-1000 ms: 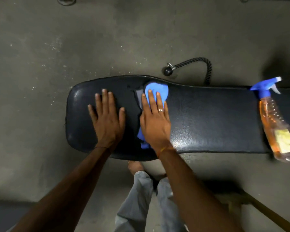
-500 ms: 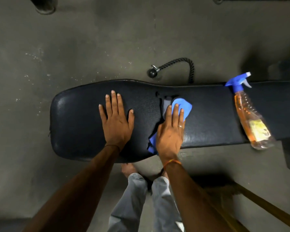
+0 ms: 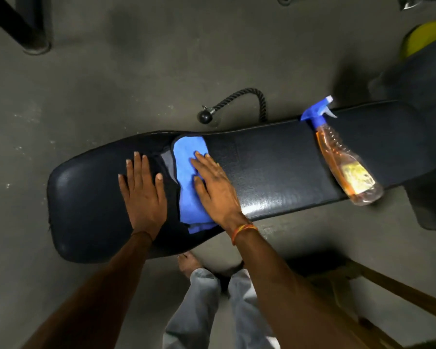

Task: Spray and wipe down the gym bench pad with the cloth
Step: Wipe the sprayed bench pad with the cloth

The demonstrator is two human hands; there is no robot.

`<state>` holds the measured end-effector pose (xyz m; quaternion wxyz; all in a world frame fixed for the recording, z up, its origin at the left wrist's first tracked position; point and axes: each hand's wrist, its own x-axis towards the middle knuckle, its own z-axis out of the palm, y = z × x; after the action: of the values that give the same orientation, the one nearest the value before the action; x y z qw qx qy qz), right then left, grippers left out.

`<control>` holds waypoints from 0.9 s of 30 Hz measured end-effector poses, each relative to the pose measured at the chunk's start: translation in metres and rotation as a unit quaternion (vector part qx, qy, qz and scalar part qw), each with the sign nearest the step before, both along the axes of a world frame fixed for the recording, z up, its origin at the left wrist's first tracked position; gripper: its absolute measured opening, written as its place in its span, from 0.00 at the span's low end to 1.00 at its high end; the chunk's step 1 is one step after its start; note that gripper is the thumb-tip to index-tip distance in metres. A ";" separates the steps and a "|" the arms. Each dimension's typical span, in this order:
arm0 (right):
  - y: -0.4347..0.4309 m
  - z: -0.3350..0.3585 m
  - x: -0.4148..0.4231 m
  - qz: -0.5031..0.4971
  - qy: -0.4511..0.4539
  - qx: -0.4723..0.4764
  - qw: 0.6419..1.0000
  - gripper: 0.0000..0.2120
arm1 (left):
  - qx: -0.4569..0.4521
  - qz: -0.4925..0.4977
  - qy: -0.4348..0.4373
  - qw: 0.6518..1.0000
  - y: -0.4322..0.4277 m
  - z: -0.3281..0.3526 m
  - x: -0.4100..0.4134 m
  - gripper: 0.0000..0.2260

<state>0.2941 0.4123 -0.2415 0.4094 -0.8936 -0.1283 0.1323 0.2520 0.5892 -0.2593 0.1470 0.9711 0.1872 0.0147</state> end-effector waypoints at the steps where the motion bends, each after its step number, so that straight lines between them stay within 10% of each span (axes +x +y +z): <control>1: -0.010 0.000 -0.002 -0.019 0.005 0.010 1.000 0.22 | -0.017 0.009 -0.013 1.000 -0.001 0.002 0.001 0.26; 11: -0.119 0.005 0.022 -0.227 -0.017 -0.015 0.974 0.25 | 0.037 -0.192 -0.003 0.981 -0.093 0.017 0.047 0.29; 18: -0.189 0.019 0.083 -0.321 -0.096 -0.119 0.935 0.32 | 0.126 -0.159 0.030 0.979 -0.119 -0.001 0.050 0.30; 27: -0.213 0.004 0.115 -0.309 0.038 -0.307 0.899 0.39 | 0.111 -0.153 0.043 0.981 -0.123 0.006 0.052 0.31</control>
<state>0.4091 0.1996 -0.2374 0.1398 -0.9639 0.2168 0.0660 0.3037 0.4663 -0.2536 0.0309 0.9983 0.0399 -0.0291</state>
